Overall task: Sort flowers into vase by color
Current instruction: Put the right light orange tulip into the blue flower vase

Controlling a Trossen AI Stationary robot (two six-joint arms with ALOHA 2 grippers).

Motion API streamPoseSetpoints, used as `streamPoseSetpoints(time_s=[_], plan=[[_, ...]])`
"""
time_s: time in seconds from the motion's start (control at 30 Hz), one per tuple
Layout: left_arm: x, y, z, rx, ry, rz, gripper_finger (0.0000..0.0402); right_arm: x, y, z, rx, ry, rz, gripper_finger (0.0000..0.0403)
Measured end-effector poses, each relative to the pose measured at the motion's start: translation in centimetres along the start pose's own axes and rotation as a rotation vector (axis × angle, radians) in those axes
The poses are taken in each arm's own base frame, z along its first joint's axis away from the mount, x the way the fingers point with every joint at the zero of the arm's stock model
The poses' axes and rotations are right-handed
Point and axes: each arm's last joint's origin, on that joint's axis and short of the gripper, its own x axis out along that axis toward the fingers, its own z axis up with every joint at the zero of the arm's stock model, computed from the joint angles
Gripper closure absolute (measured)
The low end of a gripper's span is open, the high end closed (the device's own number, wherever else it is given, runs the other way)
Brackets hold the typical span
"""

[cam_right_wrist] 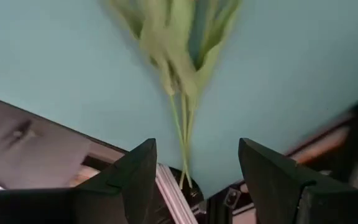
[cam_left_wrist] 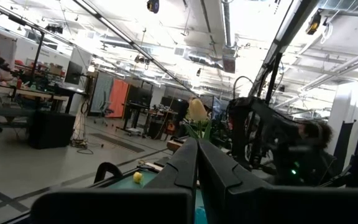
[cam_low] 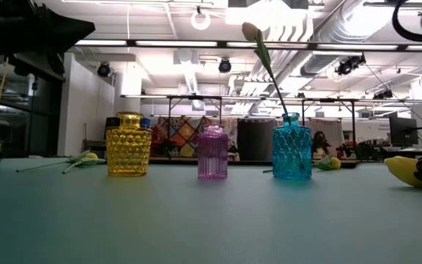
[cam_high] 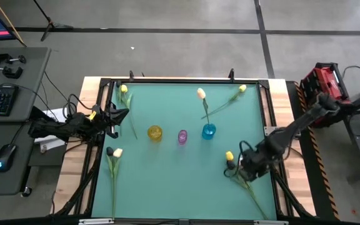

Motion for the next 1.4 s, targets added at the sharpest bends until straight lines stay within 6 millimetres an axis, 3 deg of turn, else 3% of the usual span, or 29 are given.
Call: streamPoseSetpoints(time_s=[0.23,0.53,0.73,1.13,1.4], plan=[[0.0,0.0,0.0,0.0,0.0,0.0,0.0401,3.9,1.3,0.5,-0.027,-0.045,-0.108,0.0187],[0.0,0.0,0.0,0.0,0.0,0.0,0.0401,6.1,1.6,1.6,0.01,-0.122,-0.183,0.0187],[0.0,0.0,0.0,0.0,0.0,0.0,0.0401,6.3,1.2,1.8,0.016,-0.132,-0.242,0.0196],[0.0,0.0,0.0,0.0,0.0,0.0,0.0401,4.8,0.6,1.5,-0.029,-0.165,-0.229,0.0269],[0.0,0.0,0.0,0.0,0.0,0.0,0.0401,4.1,-0.1,1.4,-0.045,-0.163,-0.279,0.0267]])
